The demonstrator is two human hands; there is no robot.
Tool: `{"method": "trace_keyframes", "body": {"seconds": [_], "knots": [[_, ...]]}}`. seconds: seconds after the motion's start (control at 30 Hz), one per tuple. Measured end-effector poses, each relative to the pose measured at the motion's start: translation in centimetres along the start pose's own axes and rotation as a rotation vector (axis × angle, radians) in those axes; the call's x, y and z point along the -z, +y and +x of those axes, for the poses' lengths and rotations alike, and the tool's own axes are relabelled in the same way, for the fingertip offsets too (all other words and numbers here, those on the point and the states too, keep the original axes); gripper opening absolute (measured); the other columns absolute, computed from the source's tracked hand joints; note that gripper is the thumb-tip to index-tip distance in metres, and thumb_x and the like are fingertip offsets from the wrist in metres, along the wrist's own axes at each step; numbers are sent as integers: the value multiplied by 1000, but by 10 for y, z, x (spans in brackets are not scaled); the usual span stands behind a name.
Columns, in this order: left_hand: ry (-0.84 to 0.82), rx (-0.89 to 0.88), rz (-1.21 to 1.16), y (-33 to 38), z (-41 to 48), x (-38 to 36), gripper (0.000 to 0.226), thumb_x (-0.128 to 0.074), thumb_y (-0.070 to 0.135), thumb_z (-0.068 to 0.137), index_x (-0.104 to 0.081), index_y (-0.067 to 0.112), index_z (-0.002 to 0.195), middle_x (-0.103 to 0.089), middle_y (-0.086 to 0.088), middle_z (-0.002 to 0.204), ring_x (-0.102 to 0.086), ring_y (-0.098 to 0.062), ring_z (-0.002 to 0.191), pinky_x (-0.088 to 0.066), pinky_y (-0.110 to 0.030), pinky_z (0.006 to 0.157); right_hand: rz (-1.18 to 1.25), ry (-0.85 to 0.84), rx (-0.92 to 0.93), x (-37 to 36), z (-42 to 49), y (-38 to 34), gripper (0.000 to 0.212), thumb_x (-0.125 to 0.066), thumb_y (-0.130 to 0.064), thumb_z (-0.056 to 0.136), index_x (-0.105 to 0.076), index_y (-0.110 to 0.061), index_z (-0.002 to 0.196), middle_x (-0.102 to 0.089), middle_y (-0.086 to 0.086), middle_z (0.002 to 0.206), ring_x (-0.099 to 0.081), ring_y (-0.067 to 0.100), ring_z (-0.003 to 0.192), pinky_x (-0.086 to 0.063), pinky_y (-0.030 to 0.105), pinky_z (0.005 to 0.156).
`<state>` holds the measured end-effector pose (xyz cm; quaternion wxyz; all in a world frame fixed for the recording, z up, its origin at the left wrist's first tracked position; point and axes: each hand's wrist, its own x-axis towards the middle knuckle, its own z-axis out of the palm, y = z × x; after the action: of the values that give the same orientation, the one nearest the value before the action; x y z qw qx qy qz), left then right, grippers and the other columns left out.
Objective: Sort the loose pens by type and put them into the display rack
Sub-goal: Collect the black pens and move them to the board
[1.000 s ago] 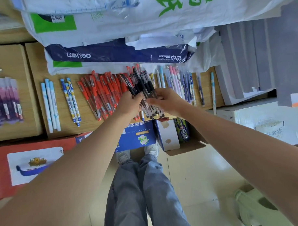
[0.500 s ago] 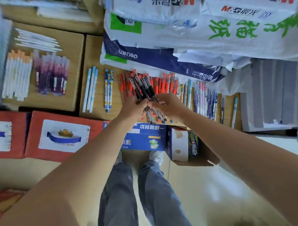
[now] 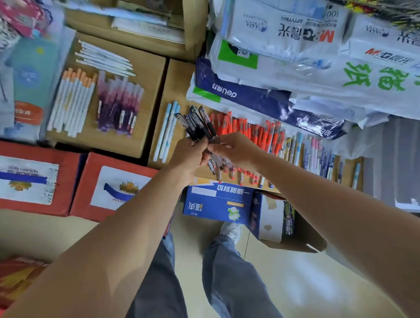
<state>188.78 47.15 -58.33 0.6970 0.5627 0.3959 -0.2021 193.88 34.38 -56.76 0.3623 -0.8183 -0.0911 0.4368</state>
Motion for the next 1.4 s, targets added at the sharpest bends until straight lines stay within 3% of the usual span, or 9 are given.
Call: {"method": "trace_keyframes", "body": {"seconds": [0.17, 0.37, 0.47, 0.6, 0.77, 0.87, 1.0, 1.1, 1.4], "knots": [[-21, 42, -25, 16, 14, 36, 24, -42, 7, 99, -52, 10, 78, -45, -5, 63, -34, -5, 35, -23, -17, 36, 5, -13, -10, -20, 17, -29, 29, -52, -34, 97, -69, -12, 106, -65, 16, 82, -50, 18, 53, -44, 25, 53], [-67, 165, -141, 43, 23, 82, 27, -48, 21, 96, -50, 13, 70, -48, 0, 55, -36, -9, 43, -21, -22, 47, 41, -1, -48, -49, 39, -67, 30, -44, -23, 102, -62, 1, 106, -42, -4, 60, -39, -5, 32, -31, 10, 35], [-108, 125, -51, 48, 35, 106, 35, -64, 38, 88, -50, 13, 68, -43, 0, 52, -32, -8, 38, -22, -20, 40, 27, 12, -22, -61, 53, -87, 26, -44, -21, 102, -61, -1, 105, -41, -6, 59, -41, -2, 38, -31, 10, 40], [-46, 135, 27, 56, 51, 122, 35, -66, 31, 88, -46, 13, 66, -31, -4, 55, -24, -5, 27, -20, -13, 30, -14, -5, -31, -75, 74, -98, 21, -43, -24, 102, -55, -9, 95, -44, -5, 65, -40, 8, 59, -28, 16, 49], [-113, 129, 136, 66, 63, 125, 25, -65, 25, 88, -53, 4, 83, -37, -6, 57, -29, -4, 24, -22, -12, 29, 86, -34, -34, -79, 79, -102, 14, -37, -21, 104, -44, -17, 91, -43, -9, 65, -40, 3, 52, -33, 18, 50], [-191, 133, 166, 69, 61, 123, 23, -61, 26, 92, -53, 9, 78, -40, -5, 49, -31, -6, 24, -27, -16, 35, 193, -53, -61, -80, 80, -97, 13, -39, -19, 103, -45, -9, 103, -54, -5, 73, -51, -5, 54, -44, 18, 57], [-215, 114, 196, 78, 55, 123, 24, -63, 24, 91, -62, 4, 104, -55, -11, 43, -36, 0, 30, -28, -14, 33, 250, -54, -96, -79, 85, -90, 28, -42, -19, 102, -45, 2, 121, -56, 0, 77, -55, 1, 62, -46, 20, 64], [-302, 103, 149, 84, 54, 124, 21, -58, 18, 94, -54, 7, 77, -48, 8, 33, -37, -2, 24, -28, -14, 28, 298, -61, -56, -77, 87, -90, 31, -44, -22, 101, -45, -1, 123, -61, 1, 86, -61, 13, 74, -51, 36, 80], [-258, 8, 262, 99, 74, 137, 22, -64, 29, 90, -56, 16, 75, -51, 8, 50, -45, -8, 49, -37, -20, 49, 363, -119, -71, -57, 115, -97, 17, -44, -15, 101, -46, -1, 110, -56, 1, 79, -56, 8, 65, -47, 20, 63]]}}
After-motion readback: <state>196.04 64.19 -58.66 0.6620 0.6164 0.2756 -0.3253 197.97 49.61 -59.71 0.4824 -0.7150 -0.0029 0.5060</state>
